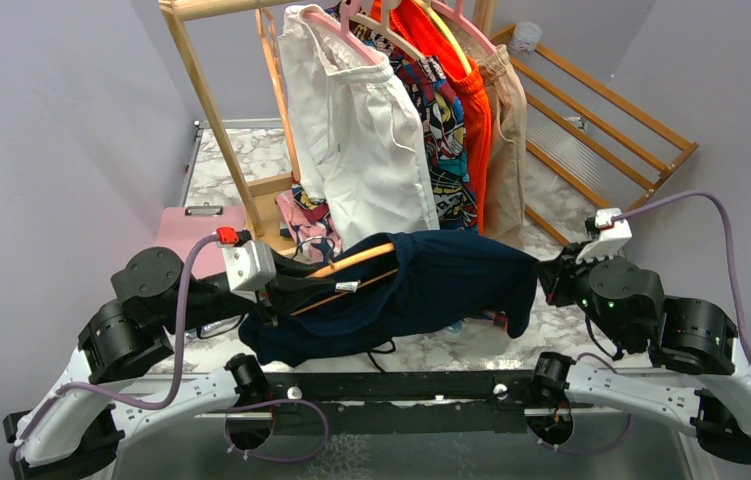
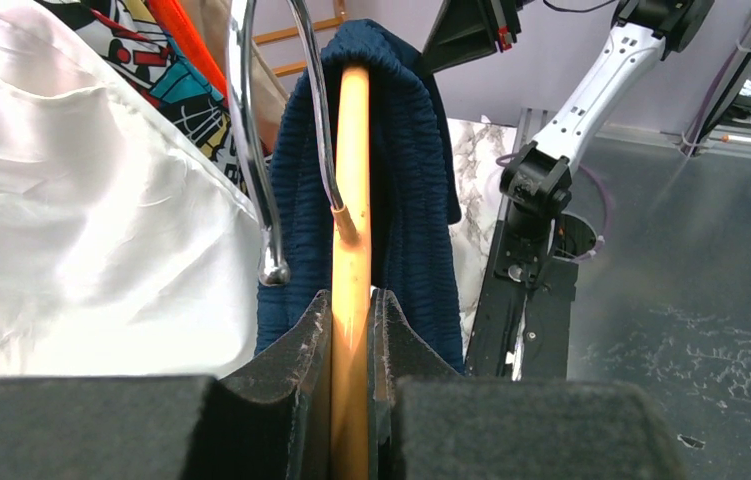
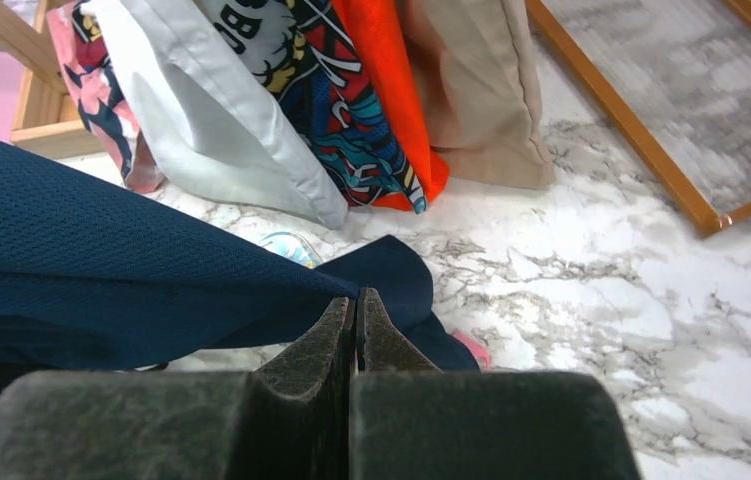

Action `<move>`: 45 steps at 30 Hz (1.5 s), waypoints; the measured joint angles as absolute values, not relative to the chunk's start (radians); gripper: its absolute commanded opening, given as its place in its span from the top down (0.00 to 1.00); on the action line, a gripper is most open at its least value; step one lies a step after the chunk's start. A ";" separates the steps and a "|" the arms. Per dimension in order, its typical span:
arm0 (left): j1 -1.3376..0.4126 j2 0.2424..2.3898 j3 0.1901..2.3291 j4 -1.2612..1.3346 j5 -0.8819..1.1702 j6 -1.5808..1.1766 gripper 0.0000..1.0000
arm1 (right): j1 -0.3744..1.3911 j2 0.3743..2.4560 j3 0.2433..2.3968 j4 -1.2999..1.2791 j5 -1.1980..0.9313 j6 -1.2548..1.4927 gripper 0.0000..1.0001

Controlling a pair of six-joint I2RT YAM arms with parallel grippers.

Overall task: Place the shorts on the hanger
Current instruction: Hang the shorts on the hanger.

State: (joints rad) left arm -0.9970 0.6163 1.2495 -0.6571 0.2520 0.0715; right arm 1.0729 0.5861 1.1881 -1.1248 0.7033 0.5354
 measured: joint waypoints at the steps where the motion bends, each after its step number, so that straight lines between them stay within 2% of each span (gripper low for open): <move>1: -0.997 0.613 1.250 -0.658 0.249 0.072 1.00 | 1.073 0.586 1.188 -1.136 0.708 0.554 0.99; 11: -0.997 0.596 1.270 -0.677 0.241 0.071 1.00 | 1.073 0.553 1.194 -1.173 0.718 0.683 0.99; 12: -0.997 0.596 1.270 -0.676 0.241 0.071 1.00 | 1.073 0.553 1.195 -1.174 0.717 0.688 0.93; 14: -0.997 0.595 1.270 -0.676 0.241 0.071 1.00 | 1.073 0.554 1.199 -1.177 0.713 0.694 0.60; 15: -0.997 0.593 1.270 -0.675 0.239 0.071 1.00 | 1.073 0.554 1.205 -1.182 0.712 0.700 0.49; 18: -0.997 0.590 1.282 -0.678 0.228 0.071 1.00 | 1.073 0.564 1.245 -1.209 0.705 0.683 0.30; 20: -0.997 0.588 1.292 -0.678 0.227 0.071 1.00 | 1.073 0.584 1.282 -1.219 0.695 0.660 0.24; 27: -0.997 0.593 1.303 -0.684 0.244 0.066 1.00 | 1.073 0.686 1.392 -1.108 0.594 0.450 0.24; 36: -0.997 0.716 1.315 -0.702 0.376 0.066 1.00 | 1.073 0.807 1.526 -0.744 0.205 0.120 0.25; 45: -0.997 0.833 1.341 -0.710 0.486 0.094 1.00 | 1.073 0.929 1.542 -0.601 -0.214 -0.057 0.39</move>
